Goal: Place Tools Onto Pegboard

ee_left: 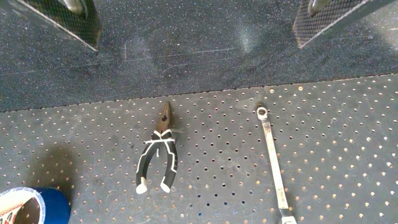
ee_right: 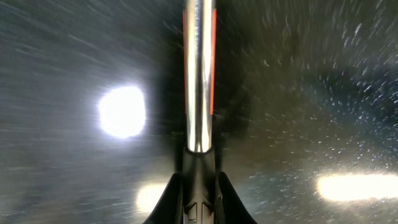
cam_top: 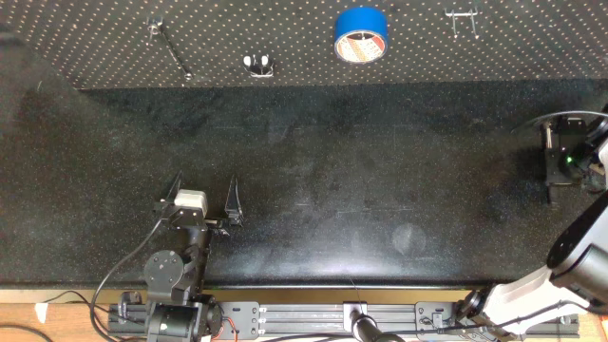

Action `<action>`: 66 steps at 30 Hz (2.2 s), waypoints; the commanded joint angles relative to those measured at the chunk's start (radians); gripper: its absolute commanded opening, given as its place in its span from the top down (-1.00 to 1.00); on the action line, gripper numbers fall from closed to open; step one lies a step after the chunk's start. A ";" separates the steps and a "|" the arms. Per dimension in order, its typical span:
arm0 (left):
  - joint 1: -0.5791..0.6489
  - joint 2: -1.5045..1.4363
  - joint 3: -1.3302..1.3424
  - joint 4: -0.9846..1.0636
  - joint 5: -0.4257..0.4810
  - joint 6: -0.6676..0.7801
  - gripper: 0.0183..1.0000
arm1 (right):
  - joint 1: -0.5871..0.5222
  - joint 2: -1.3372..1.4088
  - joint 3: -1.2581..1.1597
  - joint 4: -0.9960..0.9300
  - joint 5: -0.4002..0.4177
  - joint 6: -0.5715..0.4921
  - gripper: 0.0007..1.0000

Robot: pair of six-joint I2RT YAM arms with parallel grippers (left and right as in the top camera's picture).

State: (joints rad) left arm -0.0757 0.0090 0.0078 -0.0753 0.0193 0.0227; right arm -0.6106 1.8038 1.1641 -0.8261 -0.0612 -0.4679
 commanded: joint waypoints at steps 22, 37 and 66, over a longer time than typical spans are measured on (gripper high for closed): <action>-0.003 -0.006 -0.002 -0.007 -0.011 0.009 -0.99 | 0.497 -0.412 -0.003 0.241 -0.213 0.333 0.85; -0.003 -0.006 -0.002 -0.007 -0.011 0.009 -0.99 | 0.558 -0.525 -0.003 0.282 -0.209 0.333 0.85; -0.003 -0.006 -0.002 -0.007 -0.011 0.009 -0.99 | 0.560 -0.319 -0.045 0.369 -0.125 0.385 -0.96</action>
State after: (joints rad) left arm -0.0757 0.0090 0.0078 -0.0753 0.0193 0.0227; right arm -0.0513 1.4815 1.1553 -0.5095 -0.1928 -0.0795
